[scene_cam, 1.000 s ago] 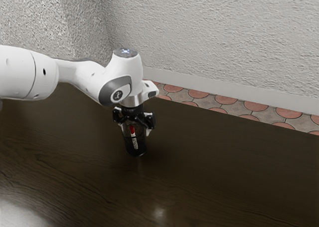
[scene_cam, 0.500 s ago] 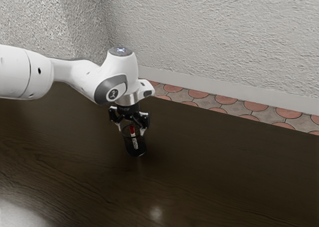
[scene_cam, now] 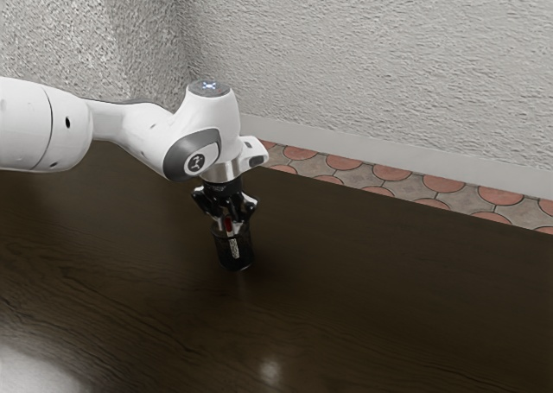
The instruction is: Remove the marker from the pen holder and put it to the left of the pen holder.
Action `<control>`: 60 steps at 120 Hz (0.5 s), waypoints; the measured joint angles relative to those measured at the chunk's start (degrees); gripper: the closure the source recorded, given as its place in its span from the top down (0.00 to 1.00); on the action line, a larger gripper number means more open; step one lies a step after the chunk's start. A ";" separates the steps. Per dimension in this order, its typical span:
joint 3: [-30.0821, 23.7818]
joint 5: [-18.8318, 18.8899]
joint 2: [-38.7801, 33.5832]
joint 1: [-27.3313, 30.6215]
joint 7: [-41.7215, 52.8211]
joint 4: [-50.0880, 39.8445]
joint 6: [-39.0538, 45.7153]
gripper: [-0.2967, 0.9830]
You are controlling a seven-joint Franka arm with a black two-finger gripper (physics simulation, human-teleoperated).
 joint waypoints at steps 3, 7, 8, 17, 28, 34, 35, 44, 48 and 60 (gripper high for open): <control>0.01 0.00 0.00 -0.05 -0.06 -0.03 0.01 0.30; -0.02 0.00 0.01 -0.10 -0.14 -0.01 0.02 0.29; -0.02 0.01 0.01 -0.11 -0.17 -0.02 0.02 0.28; -0.04 0.01 0.02 -0.15 -0.47 -0.06 0.02 0.25; -0.04 0.16 0.01 -0.15 -0.93 -0.07 0.01 0.22; -0.04 0.29 -0.01 -0.16 -1.23 -0.07 -0.02 0.21; -0.04 0.31 -0.02 -0.16 -1.28 -0.07 -0.02 0.21; -0.05 0.47 -0.15 -0.06 -1.72 -0.07 -0.10 0.20; -0.05 0.54 -0.32 0.05 -1.92 -0.09 -0.18 0.20; -0.26 0.75 -2.05 0.34 -2.45 -0.62 -0.41 0.19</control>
